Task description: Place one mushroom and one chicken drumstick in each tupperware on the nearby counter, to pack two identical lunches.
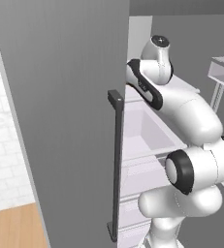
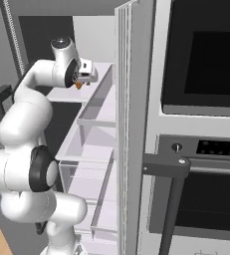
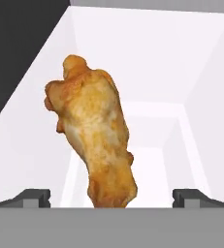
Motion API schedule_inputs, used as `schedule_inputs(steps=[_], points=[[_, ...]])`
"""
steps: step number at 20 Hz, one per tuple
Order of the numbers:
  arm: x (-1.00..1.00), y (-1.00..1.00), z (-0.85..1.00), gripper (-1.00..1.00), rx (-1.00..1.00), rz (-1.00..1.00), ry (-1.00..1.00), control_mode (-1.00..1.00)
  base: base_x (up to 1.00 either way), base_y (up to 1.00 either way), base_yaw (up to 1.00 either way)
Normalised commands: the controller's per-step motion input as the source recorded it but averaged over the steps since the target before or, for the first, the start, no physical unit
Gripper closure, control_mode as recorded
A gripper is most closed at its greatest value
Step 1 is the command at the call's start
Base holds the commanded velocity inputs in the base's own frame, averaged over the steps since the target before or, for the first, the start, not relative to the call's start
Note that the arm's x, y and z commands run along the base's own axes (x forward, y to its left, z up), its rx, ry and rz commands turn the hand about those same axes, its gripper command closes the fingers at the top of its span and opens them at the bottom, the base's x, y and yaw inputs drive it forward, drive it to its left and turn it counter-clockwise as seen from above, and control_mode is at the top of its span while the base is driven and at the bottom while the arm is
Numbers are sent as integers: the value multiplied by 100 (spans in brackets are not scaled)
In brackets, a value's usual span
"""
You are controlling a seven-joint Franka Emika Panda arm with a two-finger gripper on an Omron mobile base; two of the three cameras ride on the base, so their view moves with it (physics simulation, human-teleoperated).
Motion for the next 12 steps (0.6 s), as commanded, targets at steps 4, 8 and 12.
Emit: schedule_inputs(steps=[4, 8, 12], points=[[53, 2, -18, -100, 0, 0, 1, -100, 0, 0, 0], [58, 18, -8, -100, 0, 0, 6, -100, 0, 0, 0], [35, 11, -15, 100, 0, 0, 2, -100, 0, 0, 0]])
